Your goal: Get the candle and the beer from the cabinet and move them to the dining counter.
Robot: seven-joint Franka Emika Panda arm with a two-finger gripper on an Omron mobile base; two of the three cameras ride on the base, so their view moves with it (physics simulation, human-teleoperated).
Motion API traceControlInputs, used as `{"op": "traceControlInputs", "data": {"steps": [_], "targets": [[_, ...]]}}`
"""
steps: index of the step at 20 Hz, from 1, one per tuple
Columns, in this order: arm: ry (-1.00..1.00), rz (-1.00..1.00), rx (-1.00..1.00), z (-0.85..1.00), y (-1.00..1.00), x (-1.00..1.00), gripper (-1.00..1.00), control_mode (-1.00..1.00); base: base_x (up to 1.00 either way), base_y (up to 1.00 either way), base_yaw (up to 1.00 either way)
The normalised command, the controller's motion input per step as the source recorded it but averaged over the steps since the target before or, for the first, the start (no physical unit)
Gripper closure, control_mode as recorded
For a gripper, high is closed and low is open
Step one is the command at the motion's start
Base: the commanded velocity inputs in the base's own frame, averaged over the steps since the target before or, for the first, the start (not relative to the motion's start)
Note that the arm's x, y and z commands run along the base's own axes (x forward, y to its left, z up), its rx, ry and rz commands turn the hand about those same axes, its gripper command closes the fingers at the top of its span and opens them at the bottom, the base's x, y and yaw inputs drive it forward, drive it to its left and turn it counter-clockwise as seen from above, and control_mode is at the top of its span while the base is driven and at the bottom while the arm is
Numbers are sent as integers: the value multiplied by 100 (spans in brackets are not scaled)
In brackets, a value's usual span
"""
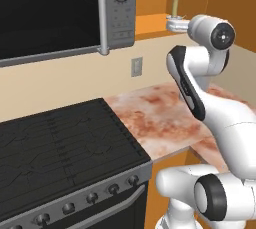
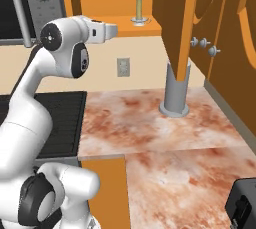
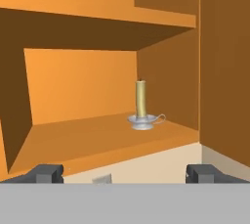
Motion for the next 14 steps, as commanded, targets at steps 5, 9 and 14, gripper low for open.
{"op": "traceControlInputs", "data": {"steps": [5, 9, 14], "targets": [[0, 3, 0, 0, -26, 32, -100, -100, 0, 0, 0], [0, 0, 0, 0, -31, 42, -100, -100, 0, 0, 0], [0, 0, 0, 0, -30, 35, -100, -100, 0, 0, 0]]}}
